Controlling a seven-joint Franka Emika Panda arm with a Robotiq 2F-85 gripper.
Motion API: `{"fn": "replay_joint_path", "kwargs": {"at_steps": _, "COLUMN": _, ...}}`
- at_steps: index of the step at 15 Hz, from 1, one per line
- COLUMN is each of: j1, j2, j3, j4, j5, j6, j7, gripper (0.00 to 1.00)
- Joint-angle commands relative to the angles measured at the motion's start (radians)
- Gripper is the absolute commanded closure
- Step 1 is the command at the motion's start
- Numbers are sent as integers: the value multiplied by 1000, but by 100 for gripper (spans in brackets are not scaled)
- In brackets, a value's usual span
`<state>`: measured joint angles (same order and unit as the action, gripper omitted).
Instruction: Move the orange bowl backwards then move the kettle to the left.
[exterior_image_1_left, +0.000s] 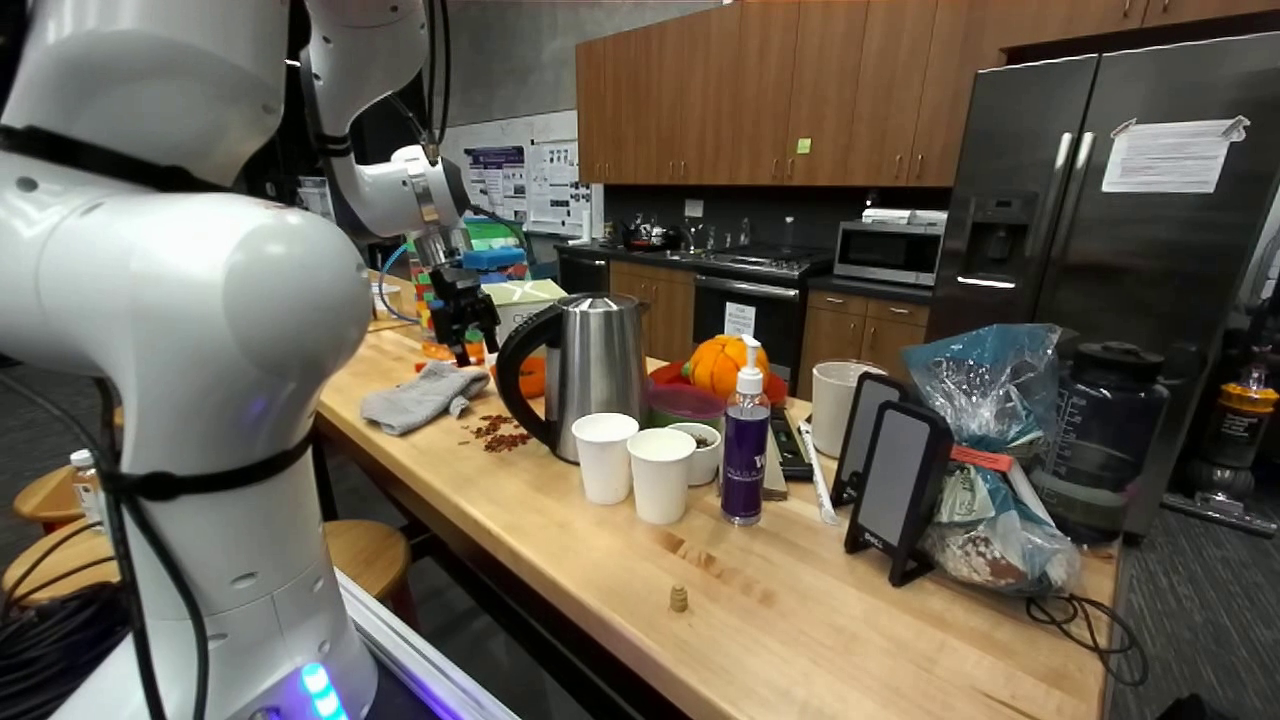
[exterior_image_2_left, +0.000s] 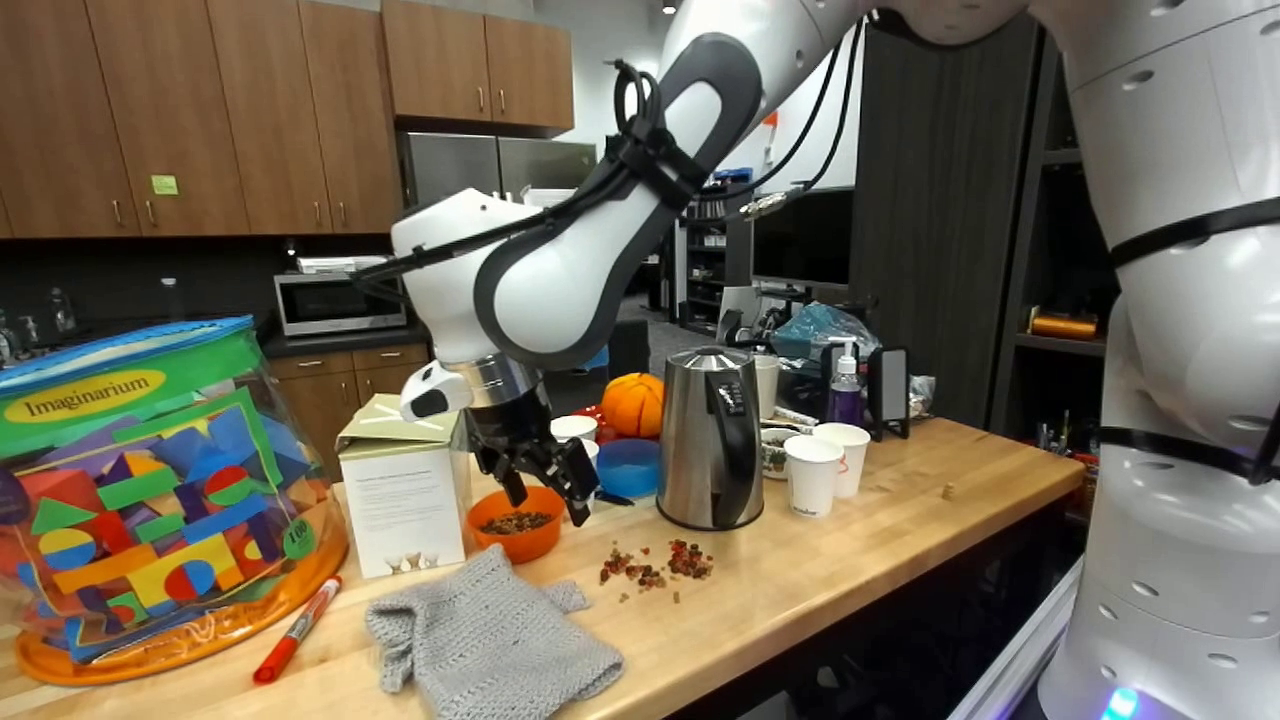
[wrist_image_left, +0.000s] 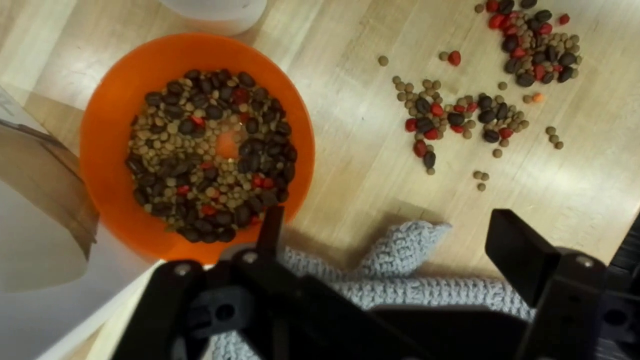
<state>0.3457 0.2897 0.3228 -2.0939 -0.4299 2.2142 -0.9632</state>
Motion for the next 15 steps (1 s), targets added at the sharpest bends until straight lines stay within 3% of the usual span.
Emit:
{"fn": "replay_joint_path", "kwargs": {"at_steps": 1, "j1": -7, "j2": 40, "j3": -4, "j4": 45, "j5": 9, "j6": -22, "j7": 20, "gripper": 0}}
{"fn": "replay_joint_path", "kwargs": {"at_steps": 15, "j1": -38, "j2": 128, "j3": -24, "j4": 76, "j5": 20, "j6": -25, "j7": 33, "gripper": 0}}
